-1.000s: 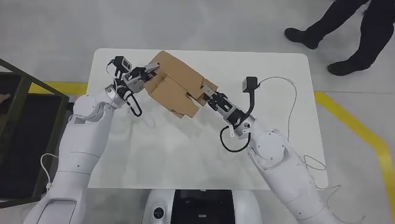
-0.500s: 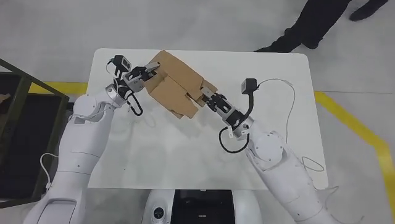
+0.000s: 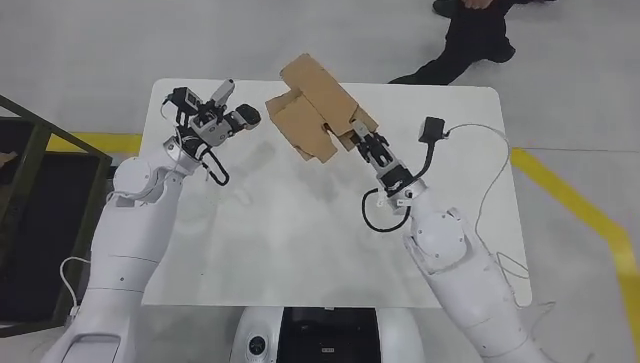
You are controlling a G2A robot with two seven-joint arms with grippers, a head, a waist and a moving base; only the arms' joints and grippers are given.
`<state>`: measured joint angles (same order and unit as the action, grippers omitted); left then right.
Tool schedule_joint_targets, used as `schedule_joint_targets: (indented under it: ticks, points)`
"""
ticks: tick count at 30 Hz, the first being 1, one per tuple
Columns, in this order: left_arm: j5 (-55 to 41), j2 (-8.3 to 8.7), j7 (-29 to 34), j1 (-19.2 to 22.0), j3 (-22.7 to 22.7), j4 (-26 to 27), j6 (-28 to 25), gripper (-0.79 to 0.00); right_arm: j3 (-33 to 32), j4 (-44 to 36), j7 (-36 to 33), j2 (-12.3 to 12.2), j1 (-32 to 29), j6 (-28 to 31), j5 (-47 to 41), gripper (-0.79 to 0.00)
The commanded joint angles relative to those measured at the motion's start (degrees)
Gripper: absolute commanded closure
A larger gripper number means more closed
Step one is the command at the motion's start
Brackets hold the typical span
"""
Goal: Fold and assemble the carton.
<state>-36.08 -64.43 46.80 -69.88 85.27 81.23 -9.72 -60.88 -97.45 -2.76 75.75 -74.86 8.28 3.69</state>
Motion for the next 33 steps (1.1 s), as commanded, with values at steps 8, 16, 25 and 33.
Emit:
schedule_joint_targets:
  ticks: [8,16,25,33]
  points:
    - [0.26,-0.67,-0.15,-0.96,-4.9,3.76,1.47,-0.785,3.41,-0.78,7.29,1.28,0.53,-4.34,4.53,0.0]
    - [-1.14,-1.43,-0.44,0.48,-8.19,1.71,0.08,-0.551,5.33,-0.98,9.36,2.14,1.09,-5.14,7.34,0.0]
    - [-1.4,-1.69,-0.52,1.13,-9.01,1.67,0.11,0.0,5.05,-1.61,9.87,2.51,-0.12,-5.71,9.35,0.0]
    - [0.07,-1.73,0.03,2.13,-9.36,0.76,0.25,0.0,4.41,-2.89,10.56,2.82,-1.38,-5.82,9.79,-0.785]
